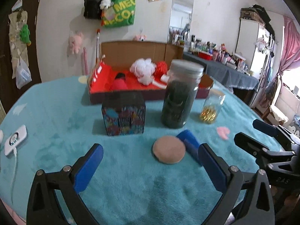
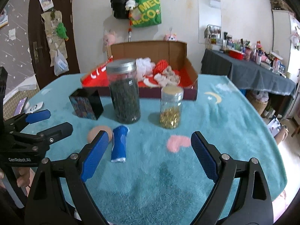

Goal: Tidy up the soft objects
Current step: 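Withdraw both open tools from the box back toward the table items, then grasp the tan round sponge with left tool while right tool grasps the blue sponge, then carry the tan sponge over the box with left tool while right tool carries the blue sponge, then open left tool to drop the tan sponge while right tool releases the blue sponge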

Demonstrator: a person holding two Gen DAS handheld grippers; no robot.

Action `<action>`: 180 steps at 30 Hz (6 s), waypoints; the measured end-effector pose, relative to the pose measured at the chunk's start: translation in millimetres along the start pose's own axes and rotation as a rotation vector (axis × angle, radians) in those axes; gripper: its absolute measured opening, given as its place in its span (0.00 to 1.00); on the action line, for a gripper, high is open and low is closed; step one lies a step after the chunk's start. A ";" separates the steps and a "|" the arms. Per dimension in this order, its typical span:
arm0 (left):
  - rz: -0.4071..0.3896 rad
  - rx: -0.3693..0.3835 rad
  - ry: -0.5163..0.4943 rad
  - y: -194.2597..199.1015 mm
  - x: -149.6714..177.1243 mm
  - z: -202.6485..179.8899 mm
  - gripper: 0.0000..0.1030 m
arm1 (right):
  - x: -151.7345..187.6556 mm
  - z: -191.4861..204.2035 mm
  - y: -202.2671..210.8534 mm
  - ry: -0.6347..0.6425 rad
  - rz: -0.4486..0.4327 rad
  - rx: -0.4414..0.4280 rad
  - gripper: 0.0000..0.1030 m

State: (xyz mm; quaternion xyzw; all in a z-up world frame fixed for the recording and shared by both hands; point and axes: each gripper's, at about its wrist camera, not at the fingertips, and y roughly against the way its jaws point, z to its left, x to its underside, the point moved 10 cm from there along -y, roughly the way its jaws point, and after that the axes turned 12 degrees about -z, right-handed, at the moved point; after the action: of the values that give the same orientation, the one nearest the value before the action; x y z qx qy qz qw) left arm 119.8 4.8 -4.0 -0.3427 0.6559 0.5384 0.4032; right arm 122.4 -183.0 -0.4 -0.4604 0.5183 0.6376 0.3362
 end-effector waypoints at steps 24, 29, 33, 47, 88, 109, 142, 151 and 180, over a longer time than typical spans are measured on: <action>0.163 0.105 -0.101 -40.7 18.3 -3.0 1.00 | 39.1 -7.4 -72.5 -0.010 0.292 -0.191 0.88; 0.214 0.159 -0.157 -53.8 25.7 -19.5 0.81 | 37.3 4.3 -75.5 0.037 0.307 -0.283 0.87; 0.230 0.210 -0.183 -60.4 29.4 -31.9 0.63 | 38.1 22.8 -78.7 0.090 0.321 -0.361 0.72; 0.182 0.362 -0.070 -47.0 11.7 -44.1 0.10 | 17.6 34.3 -56.1 0.064 0.194 -0.384 0.22; 0.198 0.135 0.126 -32.7 15.4 111.2 0.10 | 37.7 -72.2 -48.7 -0.066 0.267 -0.115 0.22; 0.212 0.224 0.095 -81.7 -19.3 130.7 0.10 | 13.3 -115.4 -89.4 -0.104 0.249 -0.079 0.22; 0.216 0.378 -0.049 -111.5 -89.5 74.5 0.10 | -64.6 -93.1 -130.8 0.011 0.184 -0.245 0.22; 0.328 0.440 -0.076 -149.4 -102.3 23.6 0.10 | -90.6 -65.7 -167.9 0.065 0.207 -0.321 0.22; 0.633 0.355 -0.034 -234.0 -66.2 7.3 0.21 | -53.9 4.0 -284.4 0.257 0.609 -0.382 0.22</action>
State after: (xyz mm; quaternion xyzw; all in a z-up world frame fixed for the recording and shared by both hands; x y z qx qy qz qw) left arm 356.9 -30.5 -45.9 -0.0382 0.8060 0.5199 0.2804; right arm 398.0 -109.2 -49.8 -0.4158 0.5409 0.7306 -0.0284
